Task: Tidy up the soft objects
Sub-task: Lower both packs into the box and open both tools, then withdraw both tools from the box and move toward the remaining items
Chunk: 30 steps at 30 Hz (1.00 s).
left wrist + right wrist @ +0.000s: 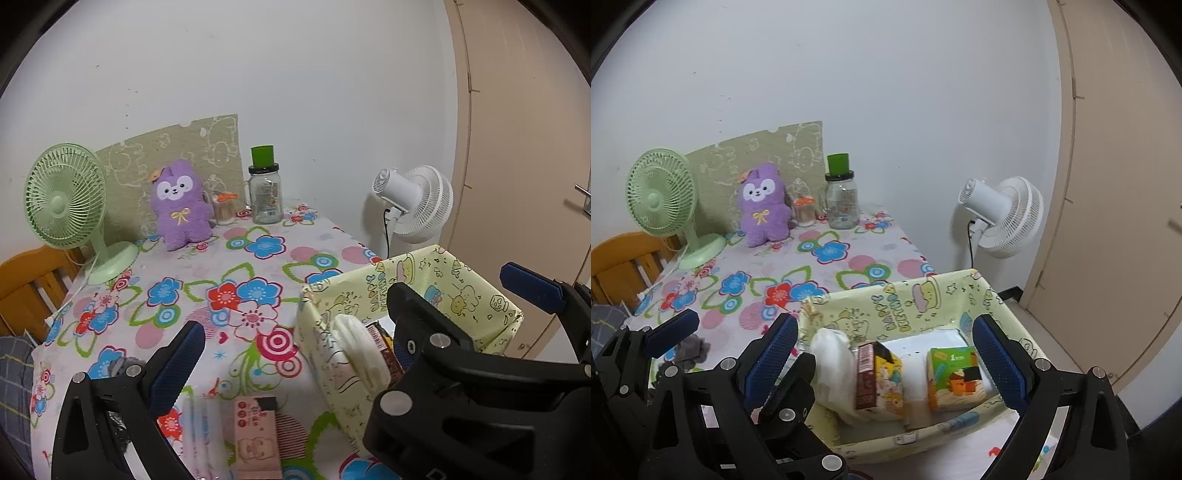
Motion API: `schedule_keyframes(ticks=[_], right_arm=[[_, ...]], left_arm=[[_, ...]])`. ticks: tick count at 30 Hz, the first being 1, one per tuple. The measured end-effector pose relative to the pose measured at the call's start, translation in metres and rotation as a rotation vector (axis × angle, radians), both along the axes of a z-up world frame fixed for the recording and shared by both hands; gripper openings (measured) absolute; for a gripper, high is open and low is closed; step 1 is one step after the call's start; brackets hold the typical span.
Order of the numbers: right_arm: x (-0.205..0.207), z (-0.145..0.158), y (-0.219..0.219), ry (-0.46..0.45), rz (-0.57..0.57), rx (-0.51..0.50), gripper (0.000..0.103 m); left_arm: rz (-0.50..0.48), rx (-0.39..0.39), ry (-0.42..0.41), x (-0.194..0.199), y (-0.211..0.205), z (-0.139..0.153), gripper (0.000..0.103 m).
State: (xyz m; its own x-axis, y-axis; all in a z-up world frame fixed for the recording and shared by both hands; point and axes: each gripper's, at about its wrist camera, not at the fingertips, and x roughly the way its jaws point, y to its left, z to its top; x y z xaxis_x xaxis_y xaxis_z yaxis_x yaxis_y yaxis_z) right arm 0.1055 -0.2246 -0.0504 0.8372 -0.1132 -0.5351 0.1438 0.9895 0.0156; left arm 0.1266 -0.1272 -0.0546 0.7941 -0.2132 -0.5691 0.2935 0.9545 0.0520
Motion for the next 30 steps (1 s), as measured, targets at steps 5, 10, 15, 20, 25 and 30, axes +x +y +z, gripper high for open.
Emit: schedule_keyframes(ticks=[5, 10, 15, 20, 25, 30], right_arm=[[-0.004, 0.005, 0.011, -0.014, 0.012, -0.014, 0.098], [-0.009, 0.011, 0.023, -0.031, 0.028, -0.025, 0.099], [-0.013, 0.016, 0.035, -0.041, 0.046, -0.03, 0.099], [-0.016, 0.021, 0.048, -0.052, 0.063, -0.039, 0.1], [-0.02, 0.022, 0.061, -0.061, 0.087, -0.035, 0.1], [-0.023, 0.023, 0.076, -0.067, 0.112, -0.033, 0.1]], left_arm=[[0.006, 0.0, -0.01, -0.004, 0.011, 0.004, 0.103], [0.019, -0.006, -0.024, -0.01, 0.022, 0.008, 0.103], [0.03, -0.013, -0.035, -0.014, 0.034, 0.013, 0.103], [0.047, -0.018, -0.044, -0.018, 0.047, 0.017, 0.103], [0.069, -0.016, -0.055, -0.023, 0.06, 0.02, 0.103], [0.089, -0.015, -0.06, -0.028, 0.075, 0.021, 0.103]])
